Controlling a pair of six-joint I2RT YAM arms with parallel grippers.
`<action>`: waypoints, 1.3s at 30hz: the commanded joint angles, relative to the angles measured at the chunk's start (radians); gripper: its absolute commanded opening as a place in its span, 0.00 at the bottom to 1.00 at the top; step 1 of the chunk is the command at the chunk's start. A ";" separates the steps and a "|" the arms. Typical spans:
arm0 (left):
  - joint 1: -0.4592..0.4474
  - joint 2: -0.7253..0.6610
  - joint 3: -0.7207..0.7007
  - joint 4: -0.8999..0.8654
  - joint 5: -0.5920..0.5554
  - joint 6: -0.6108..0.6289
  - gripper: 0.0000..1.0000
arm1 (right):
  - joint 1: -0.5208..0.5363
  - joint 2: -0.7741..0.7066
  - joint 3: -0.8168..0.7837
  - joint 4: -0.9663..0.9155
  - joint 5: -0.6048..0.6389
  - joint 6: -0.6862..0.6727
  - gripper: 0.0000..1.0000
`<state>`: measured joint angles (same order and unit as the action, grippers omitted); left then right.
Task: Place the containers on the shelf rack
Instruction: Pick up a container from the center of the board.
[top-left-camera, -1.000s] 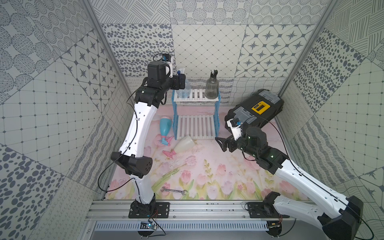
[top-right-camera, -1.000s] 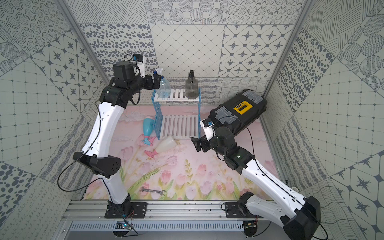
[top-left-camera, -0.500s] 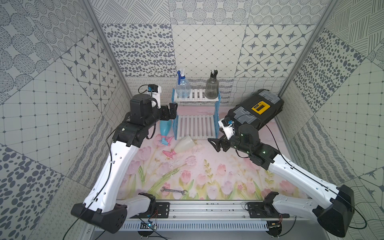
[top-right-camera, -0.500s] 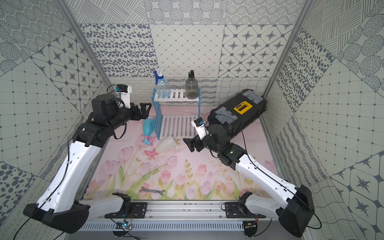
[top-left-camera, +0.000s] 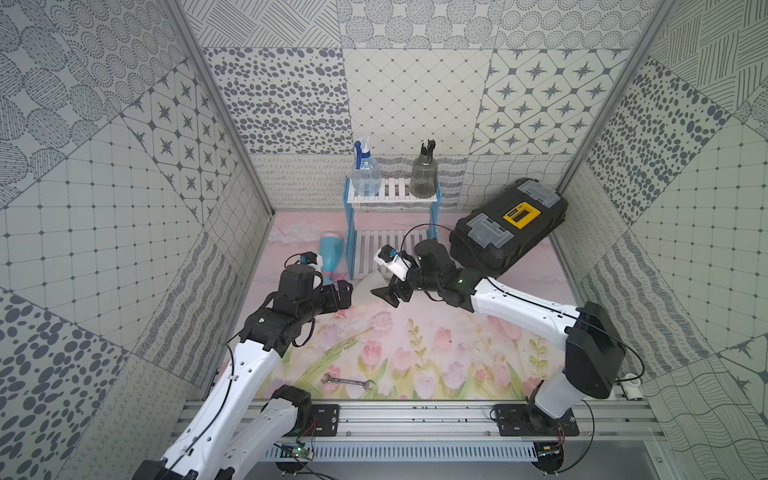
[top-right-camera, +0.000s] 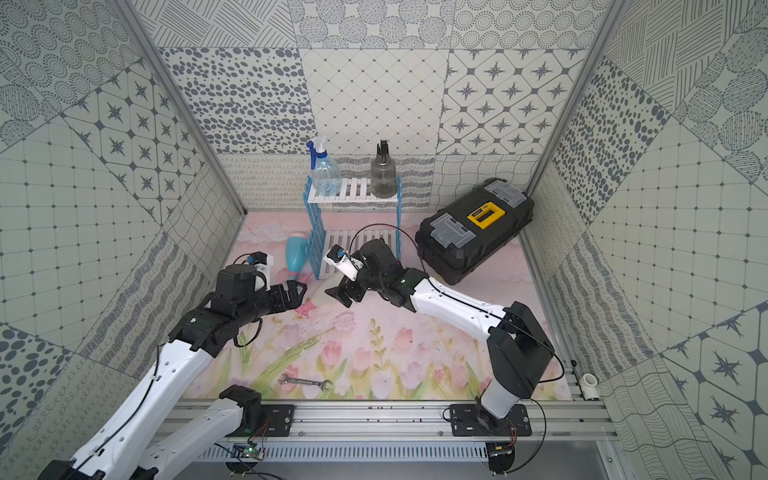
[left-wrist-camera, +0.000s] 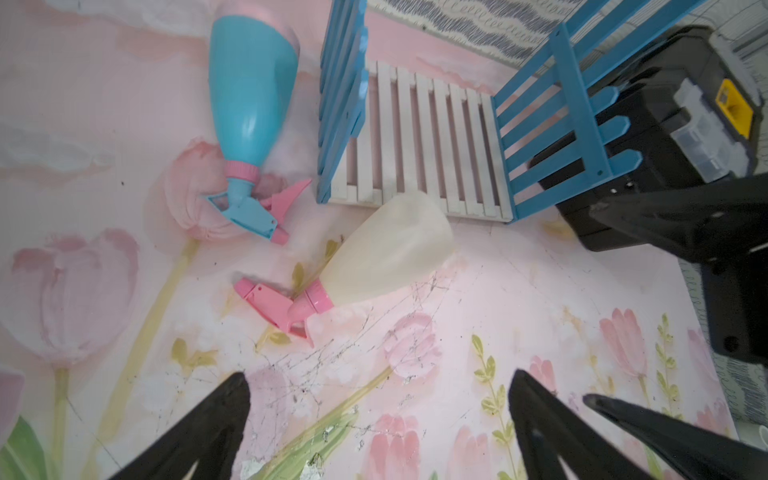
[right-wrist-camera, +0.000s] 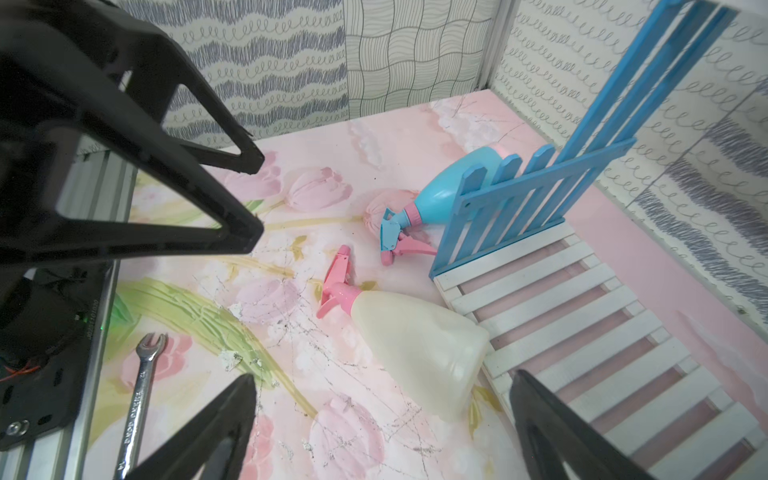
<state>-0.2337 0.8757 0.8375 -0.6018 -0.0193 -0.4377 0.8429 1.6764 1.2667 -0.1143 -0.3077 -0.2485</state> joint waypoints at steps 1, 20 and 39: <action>0.014 0.009 -0.085 0.000 0.031 -0.131 0.99 | 0.006 0.067 0.056 -0.006 -0.054 -0.109 0.97; 0.026 -0.088 -0.256 -0.014 -0.058 -0.166 0.99 | 0.091 0.502 0.435 -0.383 0.346 -0.694 0.97; 0.031 -0.190 -0.199 -0.041 -0.083 -0.197 0.99 | 0.093 0.401 0.326 -0.434 0.300 -0.572 0.65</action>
<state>-0.2081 0.7307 0.6117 -0.6102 -0.0643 -0.6174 0.9321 2.1605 1.6466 -0.5308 0.0387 -0.9142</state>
